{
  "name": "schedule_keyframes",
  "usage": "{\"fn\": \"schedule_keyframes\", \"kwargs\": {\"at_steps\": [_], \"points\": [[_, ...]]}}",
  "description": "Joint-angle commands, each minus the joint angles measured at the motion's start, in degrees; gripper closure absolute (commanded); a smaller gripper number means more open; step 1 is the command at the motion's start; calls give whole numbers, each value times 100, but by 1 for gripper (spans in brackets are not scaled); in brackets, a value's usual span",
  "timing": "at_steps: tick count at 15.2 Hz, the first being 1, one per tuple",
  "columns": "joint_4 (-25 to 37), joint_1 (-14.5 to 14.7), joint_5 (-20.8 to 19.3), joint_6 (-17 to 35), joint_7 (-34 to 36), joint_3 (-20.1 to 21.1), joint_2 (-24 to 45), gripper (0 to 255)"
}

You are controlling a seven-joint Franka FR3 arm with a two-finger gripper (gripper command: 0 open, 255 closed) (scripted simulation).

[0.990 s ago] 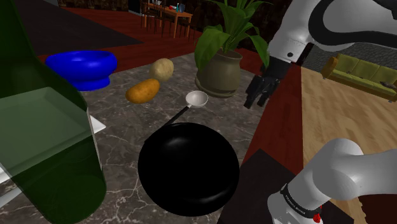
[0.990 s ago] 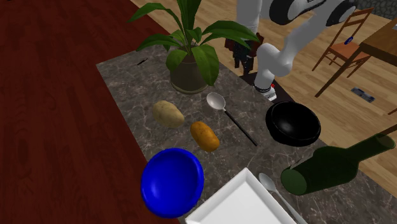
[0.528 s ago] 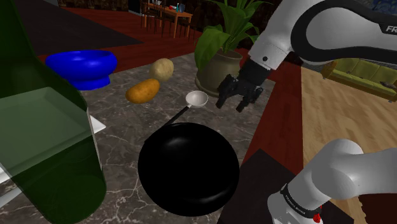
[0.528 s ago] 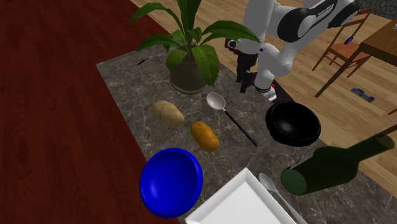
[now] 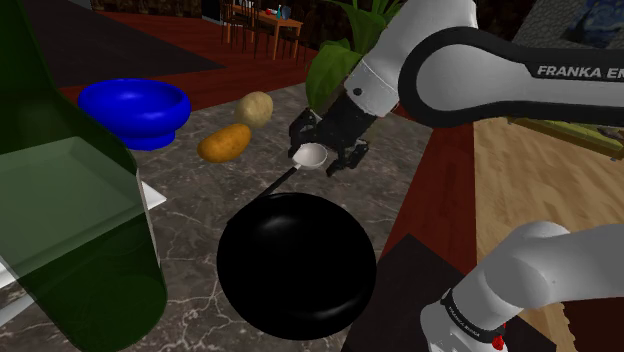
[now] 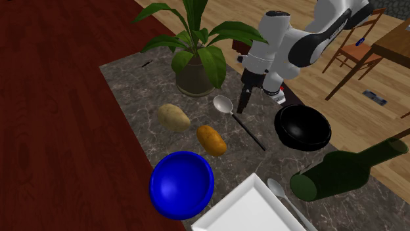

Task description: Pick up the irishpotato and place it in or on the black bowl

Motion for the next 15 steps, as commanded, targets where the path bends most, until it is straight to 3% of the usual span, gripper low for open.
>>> {"fn": "schedule_keyframes", "kwargs": {"at_steps": [1, 4, 7, 11, 15], "points": [[254, -295, -49, 405, 630, 424, 286, 0], [640, -878, -284, 955, 1555, 1110, 716, 0], [1090, -1643, -731, 1413, 2586, 1899, 1144, 0], [1782, -3088, -1604, 1821, 4105, 3269, 1648, 0], [1865, -3678, -1894, 2049, 4389, 3882, 1879, 0]]}}
